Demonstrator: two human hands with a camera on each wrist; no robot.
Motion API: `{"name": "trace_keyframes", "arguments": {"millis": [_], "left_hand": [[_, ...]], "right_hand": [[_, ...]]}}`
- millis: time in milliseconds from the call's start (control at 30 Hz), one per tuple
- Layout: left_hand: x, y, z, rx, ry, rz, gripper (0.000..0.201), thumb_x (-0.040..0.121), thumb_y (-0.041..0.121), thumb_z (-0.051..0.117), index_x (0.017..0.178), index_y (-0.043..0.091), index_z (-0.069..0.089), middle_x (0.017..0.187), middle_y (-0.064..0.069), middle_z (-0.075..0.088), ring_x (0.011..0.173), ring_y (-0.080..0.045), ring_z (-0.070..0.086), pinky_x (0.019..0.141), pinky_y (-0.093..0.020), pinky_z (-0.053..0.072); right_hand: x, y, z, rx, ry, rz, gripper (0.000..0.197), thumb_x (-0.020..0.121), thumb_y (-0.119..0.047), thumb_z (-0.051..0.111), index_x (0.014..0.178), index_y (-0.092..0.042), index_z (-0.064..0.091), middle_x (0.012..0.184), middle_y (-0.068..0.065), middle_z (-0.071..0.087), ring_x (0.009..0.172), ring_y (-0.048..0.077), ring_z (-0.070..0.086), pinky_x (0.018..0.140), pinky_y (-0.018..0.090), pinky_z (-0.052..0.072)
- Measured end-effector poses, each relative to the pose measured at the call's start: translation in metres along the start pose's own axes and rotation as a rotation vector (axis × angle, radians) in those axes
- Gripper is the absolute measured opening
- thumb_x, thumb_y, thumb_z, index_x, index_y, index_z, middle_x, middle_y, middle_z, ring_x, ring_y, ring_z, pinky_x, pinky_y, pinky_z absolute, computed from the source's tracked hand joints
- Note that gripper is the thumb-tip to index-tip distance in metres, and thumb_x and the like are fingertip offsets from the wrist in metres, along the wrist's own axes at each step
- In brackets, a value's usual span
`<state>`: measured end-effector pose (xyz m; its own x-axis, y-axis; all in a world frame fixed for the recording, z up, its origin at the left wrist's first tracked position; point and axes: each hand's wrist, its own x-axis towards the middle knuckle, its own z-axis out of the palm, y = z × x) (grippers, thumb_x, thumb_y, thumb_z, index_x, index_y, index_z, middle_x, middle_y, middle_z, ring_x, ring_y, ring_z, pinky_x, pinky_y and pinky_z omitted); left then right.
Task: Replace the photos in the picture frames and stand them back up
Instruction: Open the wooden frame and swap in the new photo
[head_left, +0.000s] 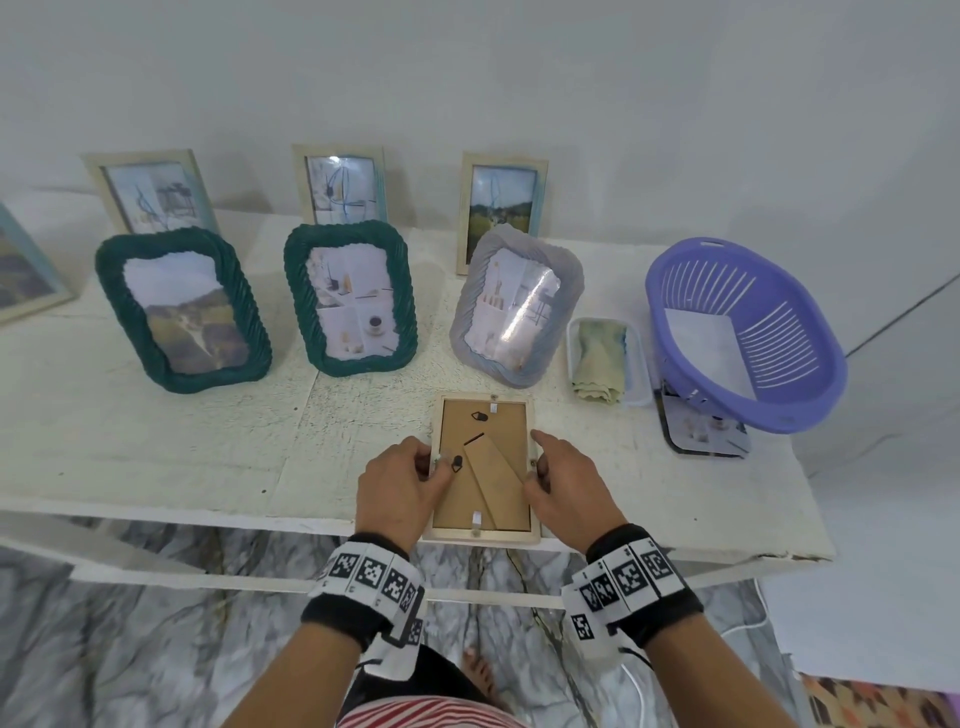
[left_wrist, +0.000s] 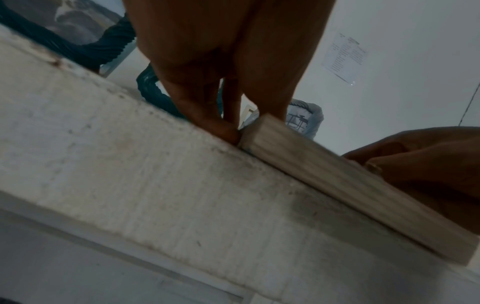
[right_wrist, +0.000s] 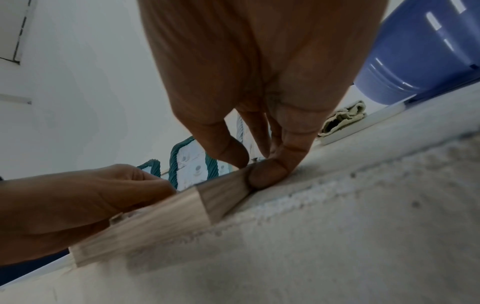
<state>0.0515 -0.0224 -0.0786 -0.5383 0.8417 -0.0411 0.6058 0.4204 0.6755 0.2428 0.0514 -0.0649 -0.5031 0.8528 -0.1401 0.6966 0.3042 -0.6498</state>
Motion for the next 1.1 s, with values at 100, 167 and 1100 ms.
{"name": "trace_keyframes", "arguments": {"millis": [100, 167, 1100], "left_hand": [[0.001, 0.006, 0.002, 0.067, 0.005, -0.049, 0.028, 0.088, 0.045, 0.063, 0.086, 0.017, 0.062, 0.077, 0.004, 0.065, 0.073, -0.018, 0.059, 0.065, -0.028, 0.042], [0.003, 0.009, 0.003, 0.109, 0.001, -0.068, 0.029, 0.087, 0.045, 0.062, 0.087, 0.016, 0.060, 0.078, 0.003, 0.064, 0.073, -0.019, 0.056, 0.064, -0.028, 0.038], [-0.005, -0.015, -0.008, -0.195, -0.079, 0.025, 0.020, 0.084, 0.037, 0.073, 0.083, 0.021, 0.061, 0.074, 0.009, 0.065, 0.070, -0.005, 0.061, 0.064, -0.015, 0.047]], "right_hand": [[-0.001, 0.000, 0.000, -0.010, 0.007, -0.013, 0.053, 0.093, -0.013, 0.051, 0.143, -0.007, 0.038, 0.096, 0.001, 0.050, 0.090, 0.015, 0.048, 0.082, 0.027, 0.042], [0.000, 0.001, 0.001, -0.024, 0.008, -0.013, 0.052, 0.092, -0.014, 0.051, 0.143, -0.007, 0.038, 0.097, 0.000, 0.049, 0.090, 0.014, 0.047, 0.082, 0.027, 0.041], [0.074, -0.035, -0.009, -0.453, -0.033, -0.027, 0.039, 0.093, -0.045, 0.054, 0.105, -0.007, 0.057, 0.116, 0.012, 0.048, 0.095, 0.028, 0.054, 0.073, 0.033, 0.045]]}}
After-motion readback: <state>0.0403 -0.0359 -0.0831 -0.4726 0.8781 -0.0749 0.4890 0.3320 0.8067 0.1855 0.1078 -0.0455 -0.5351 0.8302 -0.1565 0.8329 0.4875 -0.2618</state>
